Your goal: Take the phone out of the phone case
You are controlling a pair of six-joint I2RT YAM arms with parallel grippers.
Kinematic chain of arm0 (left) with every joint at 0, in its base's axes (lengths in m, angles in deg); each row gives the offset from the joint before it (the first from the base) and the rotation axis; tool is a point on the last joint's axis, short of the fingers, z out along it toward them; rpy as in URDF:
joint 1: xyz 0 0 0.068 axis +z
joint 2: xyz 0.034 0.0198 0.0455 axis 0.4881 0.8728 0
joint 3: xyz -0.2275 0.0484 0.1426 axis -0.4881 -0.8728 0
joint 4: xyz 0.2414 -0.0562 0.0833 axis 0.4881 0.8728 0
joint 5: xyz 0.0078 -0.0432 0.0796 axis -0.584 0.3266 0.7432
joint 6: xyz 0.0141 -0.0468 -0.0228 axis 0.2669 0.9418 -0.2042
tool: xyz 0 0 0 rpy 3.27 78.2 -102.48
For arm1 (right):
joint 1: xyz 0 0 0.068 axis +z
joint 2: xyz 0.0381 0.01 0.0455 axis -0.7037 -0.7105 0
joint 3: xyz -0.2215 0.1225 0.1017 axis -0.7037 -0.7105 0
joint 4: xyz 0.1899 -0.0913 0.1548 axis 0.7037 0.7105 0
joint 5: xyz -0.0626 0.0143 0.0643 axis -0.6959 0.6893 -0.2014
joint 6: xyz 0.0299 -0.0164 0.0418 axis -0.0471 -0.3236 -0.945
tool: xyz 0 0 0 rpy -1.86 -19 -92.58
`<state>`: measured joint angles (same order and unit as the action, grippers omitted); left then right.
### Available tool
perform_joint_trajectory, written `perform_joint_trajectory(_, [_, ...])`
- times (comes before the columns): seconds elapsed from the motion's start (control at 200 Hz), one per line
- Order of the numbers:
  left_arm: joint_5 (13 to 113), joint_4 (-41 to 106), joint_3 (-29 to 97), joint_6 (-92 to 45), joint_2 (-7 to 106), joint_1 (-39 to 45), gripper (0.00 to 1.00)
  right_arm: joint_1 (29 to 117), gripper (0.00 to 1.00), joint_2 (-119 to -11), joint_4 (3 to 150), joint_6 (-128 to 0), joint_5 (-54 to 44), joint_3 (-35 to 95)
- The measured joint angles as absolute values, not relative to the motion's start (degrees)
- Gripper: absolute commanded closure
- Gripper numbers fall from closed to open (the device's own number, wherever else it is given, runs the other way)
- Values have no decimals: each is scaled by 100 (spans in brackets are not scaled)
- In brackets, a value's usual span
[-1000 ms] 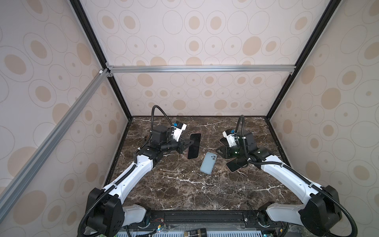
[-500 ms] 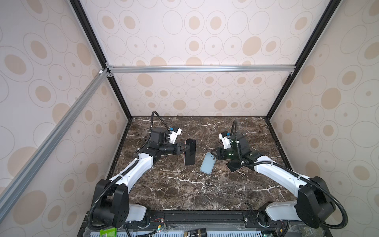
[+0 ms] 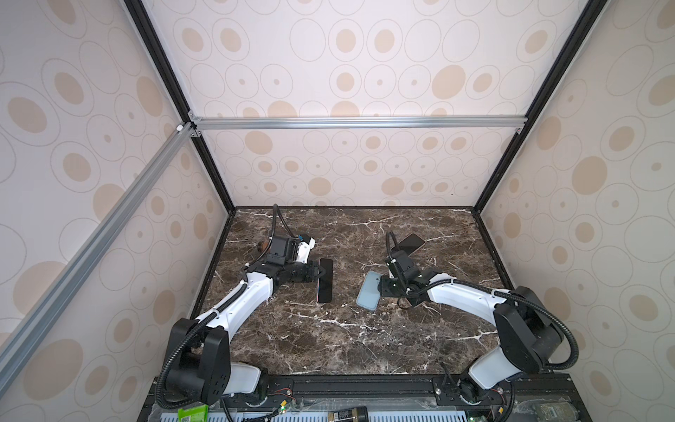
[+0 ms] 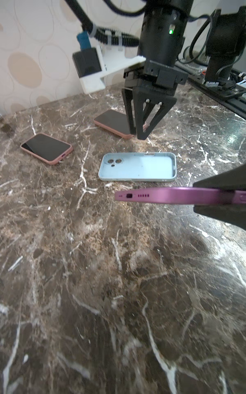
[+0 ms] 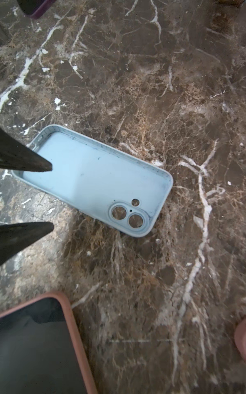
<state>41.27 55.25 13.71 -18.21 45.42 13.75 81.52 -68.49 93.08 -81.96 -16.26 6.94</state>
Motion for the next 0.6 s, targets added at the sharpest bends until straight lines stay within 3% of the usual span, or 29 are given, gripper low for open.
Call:
perform_joint_trajectory(0.065, [4431,5680,1384,-1718,4516,1375,100,8207,69,-7043,9389,-8205,-1591,984])
perform_joint_trajectory(0.235, [4761,5905,1500,-1439,4518,1380,100,8336,71,-7531,9592,-8203,-1513,1894])
perform_joint_trajectory(0.36, [4525,5894,1655,-1426,4700,1384,100,8489,72,-7544,9419,-8238,-1294,1867])
perform_joint_trajectory(0.6, [3764,5610,1561,-1458,4785,1384,100,8594,87,-7754,9221,-8382,-741,1826])
